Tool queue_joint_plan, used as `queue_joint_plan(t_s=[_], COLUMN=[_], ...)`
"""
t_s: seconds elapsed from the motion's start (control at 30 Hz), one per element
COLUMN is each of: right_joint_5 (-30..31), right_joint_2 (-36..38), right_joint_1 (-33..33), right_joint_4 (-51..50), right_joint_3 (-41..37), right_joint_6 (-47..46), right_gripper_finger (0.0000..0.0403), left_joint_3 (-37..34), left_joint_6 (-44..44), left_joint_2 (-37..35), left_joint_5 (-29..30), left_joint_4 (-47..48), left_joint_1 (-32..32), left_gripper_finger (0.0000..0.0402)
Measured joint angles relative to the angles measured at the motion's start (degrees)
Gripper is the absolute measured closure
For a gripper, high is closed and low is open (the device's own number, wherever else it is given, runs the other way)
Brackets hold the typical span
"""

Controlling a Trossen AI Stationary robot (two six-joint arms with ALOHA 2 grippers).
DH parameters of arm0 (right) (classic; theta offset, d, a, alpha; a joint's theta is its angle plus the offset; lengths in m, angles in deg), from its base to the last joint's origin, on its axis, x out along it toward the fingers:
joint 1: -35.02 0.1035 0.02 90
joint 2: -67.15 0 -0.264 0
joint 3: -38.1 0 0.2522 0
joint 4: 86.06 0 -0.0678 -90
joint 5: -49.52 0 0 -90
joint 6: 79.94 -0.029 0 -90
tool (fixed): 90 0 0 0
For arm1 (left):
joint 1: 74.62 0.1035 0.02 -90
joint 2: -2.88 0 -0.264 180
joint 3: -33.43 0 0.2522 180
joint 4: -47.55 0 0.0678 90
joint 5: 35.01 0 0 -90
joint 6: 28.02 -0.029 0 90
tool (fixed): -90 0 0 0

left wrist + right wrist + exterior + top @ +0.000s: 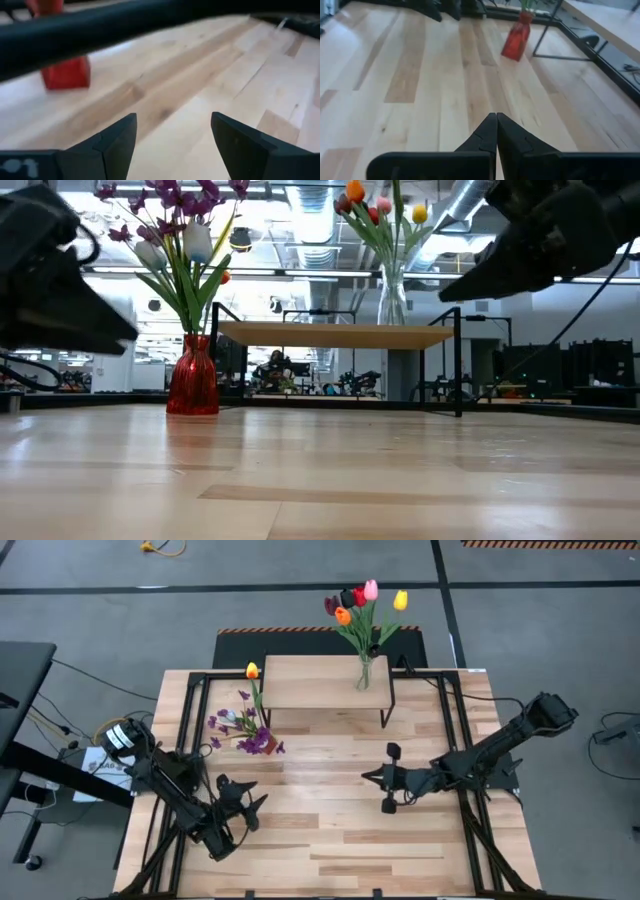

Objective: Pick and place flowers into a vace then onto a shelf
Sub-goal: Put the red vase filled with flowers on the shelf

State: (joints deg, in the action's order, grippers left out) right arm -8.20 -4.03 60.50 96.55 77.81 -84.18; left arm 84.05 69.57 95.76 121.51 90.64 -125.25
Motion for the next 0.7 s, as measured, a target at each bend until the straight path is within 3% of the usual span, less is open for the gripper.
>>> queue_joint_plan(t_s=[0.07,0.23,0.37,0.57,0.7], right_joint_5=[0.89,1.12,4.09,7.49,8.61], right_joint_2=[0.73,1.13,1.13,1.13,1.13], right_joint_1=[0.55,1.44,2.16,2.89,3.03], right_joint_4=[-1.87,-2.84,-3.07,-4.28,-4.27], right_joint_3=[-0.11,-0.11,-0.11,-0.11,-0.11], right_joint_6=[-0.70,-0.91,-0.90,-0.85,-0.85], right_gripper_finger=[0.0403,0.0403,0.0403,0.0403,0.0403], left_joint_3=[-0.28,-5.30,-12.62,-22.18,-24.04], left_joint_6=[3.51,7.75,8.73,-5.73,-14.30], left_joint_2=[0.00,0.00,0.02,0.02,0.02], left_joint_5=[-0.15,9.72,12.23,17.36,16.71], left_joint_4=[2.30,2.68,-6.27,-31.51,-39.23], left_joint_1=[-1.04,0.33,3.83,8.19,11.46], left_gripper_finger=[0.0155,0.0154,0.0154,0.0154,0.0154])
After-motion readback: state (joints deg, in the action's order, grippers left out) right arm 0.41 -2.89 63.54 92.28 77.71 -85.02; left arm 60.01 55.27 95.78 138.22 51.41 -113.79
